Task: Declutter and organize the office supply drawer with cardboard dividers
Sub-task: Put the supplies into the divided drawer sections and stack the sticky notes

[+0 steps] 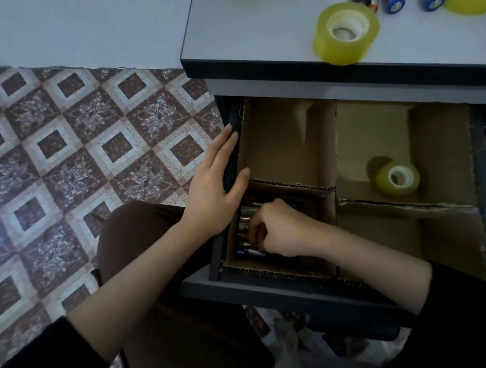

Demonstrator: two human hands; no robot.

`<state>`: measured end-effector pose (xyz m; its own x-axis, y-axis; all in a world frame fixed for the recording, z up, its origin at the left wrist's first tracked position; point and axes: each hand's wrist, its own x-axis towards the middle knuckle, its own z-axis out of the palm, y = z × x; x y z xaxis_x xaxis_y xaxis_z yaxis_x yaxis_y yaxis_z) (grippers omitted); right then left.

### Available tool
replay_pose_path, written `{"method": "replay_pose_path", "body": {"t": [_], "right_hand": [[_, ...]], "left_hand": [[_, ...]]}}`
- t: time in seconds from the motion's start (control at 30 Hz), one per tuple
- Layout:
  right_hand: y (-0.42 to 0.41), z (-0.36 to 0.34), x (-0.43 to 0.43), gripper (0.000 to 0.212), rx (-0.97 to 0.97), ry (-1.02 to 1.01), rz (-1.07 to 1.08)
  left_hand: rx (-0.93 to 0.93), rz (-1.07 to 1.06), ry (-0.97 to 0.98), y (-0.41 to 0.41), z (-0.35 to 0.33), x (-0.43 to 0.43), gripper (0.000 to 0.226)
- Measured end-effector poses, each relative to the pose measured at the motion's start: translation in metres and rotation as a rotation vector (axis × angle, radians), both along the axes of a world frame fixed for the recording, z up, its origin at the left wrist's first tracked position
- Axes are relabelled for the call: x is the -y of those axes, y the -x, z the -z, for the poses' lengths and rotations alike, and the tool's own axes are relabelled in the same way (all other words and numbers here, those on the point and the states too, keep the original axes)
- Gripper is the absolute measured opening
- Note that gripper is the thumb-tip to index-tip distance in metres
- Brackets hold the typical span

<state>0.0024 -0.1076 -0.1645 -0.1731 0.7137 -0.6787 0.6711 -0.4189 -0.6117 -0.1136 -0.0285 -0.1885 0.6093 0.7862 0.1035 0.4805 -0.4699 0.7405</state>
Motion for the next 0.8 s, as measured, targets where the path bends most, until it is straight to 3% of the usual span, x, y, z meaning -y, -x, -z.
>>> {"method": "replay_pose_path", "body": {"t": [0.3, 0.43, 0.6, 0.8], "right_hand": [[0.001, 0.002, 0.007, 0.008, 0.19, 0.019, -0.007], [0.0, 0.008, 0.009, 0.027, 0.119, 0.046, 0.052], [0.003, 0.008, 0.012, 0.029, 0.039, 0.007, 0.038], [-0.003, 0.009, 0.009, 0.027, 0.07, -0.043, 0.047]], "left_hand": [[-0.01, -0.009, 0.0, 0.0, -0.001, 0.001, 0.056], [-0.019, -0.014, -0.001, 0.001, -0.001, 0.0, 0.056], [-0.019, -0.018, 0.001, 0.001, -0.002, 0.001, 0.057], [-0.03, -0.022, -0.043, 0.001, -0.002, 0.001, 0.056]]}}
